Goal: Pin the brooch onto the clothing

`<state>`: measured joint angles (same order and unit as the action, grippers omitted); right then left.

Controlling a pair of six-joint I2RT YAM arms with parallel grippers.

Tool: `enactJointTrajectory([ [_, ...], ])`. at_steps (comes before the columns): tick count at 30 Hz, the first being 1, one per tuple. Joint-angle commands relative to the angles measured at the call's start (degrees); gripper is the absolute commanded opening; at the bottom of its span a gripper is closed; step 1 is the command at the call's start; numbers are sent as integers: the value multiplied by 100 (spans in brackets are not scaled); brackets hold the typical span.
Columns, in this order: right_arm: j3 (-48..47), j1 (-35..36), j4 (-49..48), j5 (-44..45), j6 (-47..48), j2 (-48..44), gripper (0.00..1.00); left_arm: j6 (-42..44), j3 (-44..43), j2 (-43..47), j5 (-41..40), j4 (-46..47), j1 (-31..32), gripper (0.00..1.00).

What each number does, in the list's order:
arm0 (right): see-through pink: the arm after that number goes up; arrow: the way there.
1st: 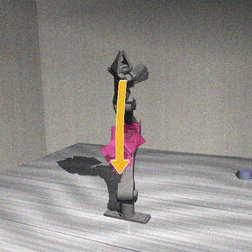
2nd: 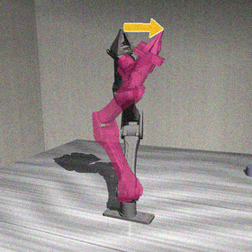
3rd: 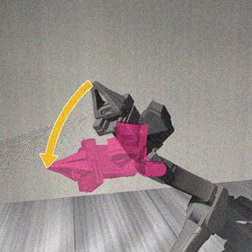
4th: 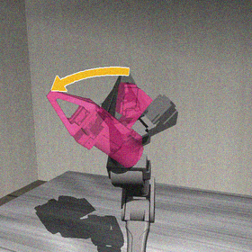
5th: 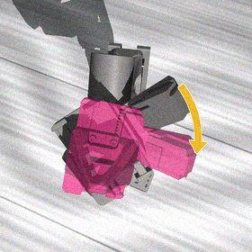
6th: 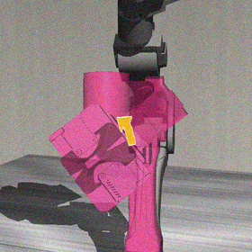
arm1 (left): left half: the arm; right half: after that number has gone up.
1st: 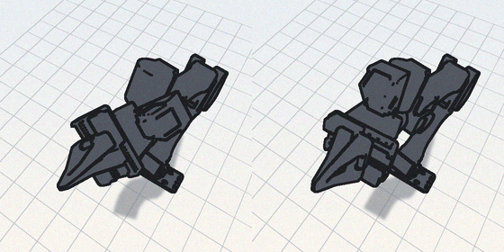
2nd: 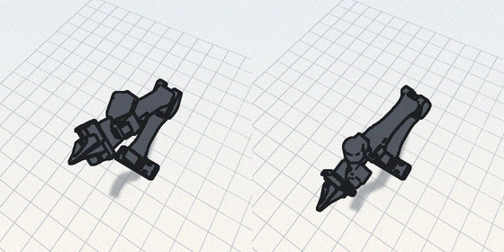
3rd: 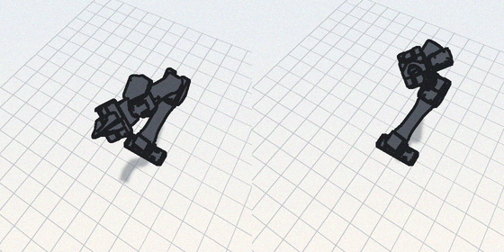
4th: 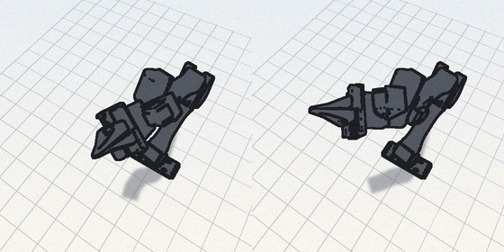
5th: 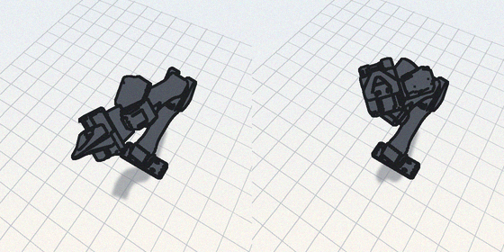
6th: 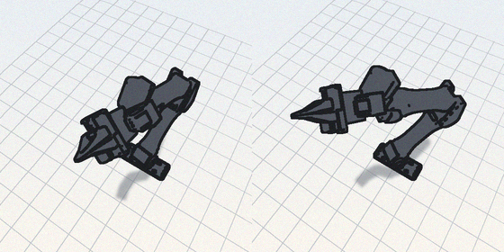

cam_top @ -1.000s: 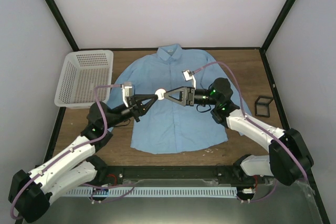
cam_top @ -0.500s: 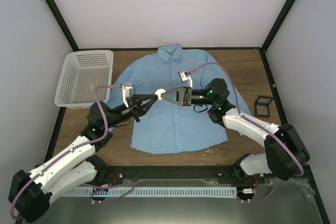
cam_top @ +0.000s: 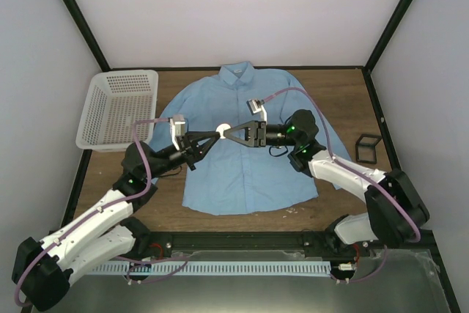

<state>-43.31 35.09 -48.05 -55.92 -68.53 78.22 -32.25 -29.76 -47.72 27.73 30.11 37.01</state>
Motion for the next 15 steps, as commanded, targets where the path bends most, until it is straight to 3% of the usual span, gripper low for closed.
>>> enactJointTrajectory([
  [1,-124,44,54,18,-237,189,38,264,-59,61,574,360,43,0],
  [5,-182,41,160,-100,-237,292,38,438,-90,58,910,266,43,0],
  [9,-252,50,258,-299,21,269,41,492,-77,137,754,86,38,0],
  [12,-242,51,589,-398,642,-49,52,430,-22,266,320,-70,42,0],
  [15,-289,34,1708,-375,1715,-547,62,225,52,367,-125,-162,43,0],
])
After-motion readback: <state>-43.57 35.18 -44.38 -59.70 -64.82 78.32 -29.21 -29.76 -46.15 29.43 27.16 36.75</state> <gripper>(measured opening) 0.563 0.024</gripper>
